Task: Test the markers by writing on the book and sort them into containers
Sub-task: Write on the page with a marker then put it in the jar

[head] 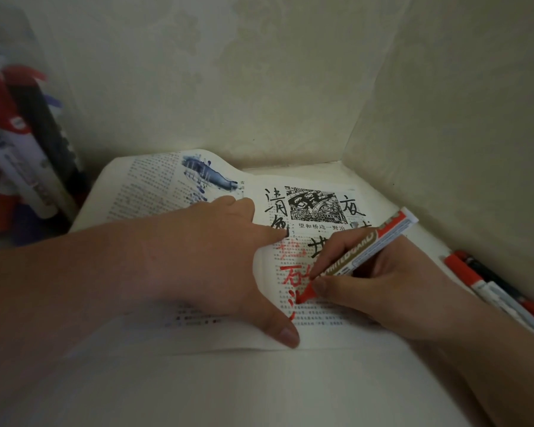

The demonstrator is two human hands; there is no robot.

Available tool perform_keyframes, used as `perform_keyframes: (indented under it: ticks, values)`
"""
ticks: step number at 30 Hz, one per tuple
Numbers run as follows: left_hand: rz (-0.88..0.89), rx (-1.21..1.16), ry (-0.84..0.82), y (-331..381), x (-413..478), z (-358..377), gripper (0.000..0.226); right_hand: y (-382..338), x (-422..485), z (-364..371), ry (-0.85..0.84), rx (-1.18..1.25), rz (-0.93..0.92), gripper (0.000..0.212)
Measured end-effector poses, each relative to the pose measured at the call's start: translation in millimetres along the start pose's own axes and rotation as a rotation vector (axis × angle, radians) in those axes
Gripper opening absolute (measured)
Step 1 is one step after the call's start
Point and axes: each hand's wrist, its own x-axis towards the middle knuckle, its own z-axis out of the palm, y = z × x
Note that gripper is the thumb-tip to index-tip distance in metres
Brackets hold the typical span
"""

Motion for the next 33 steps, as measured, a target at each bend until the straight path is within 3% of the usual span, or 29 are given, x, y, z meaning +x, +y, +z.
perform_keyframes:
  ticks: [9, 15, 27, 33]
  values:
    - [-0.004, -0.013, 0.002, 0.4, -0.6, 0.0, 0.127, -2.8, 1.4, 1.2, 0.084, 0.059, 0.08, 0.018]
    - [0.011, 0.001, 0.013, -0.9, 0.3, 1.0, 0.13, -4.3, 0.1, 0.1, 0.011, 0.099, 0.077, 0.029]
    - [0.011, 0.001, 0.007, -0.2, -0.9, 0.8, 0.128, -9.2, -4.5, -2.0, -0.144, -0.004, -0.006, 0.015]
    - [0.016, 0.009, 0.018, -1.5, 0.8, 2.2, 0.133, -7.3, -2.9, -2.4, -0.082, 0.031, 0.023, 0.014]
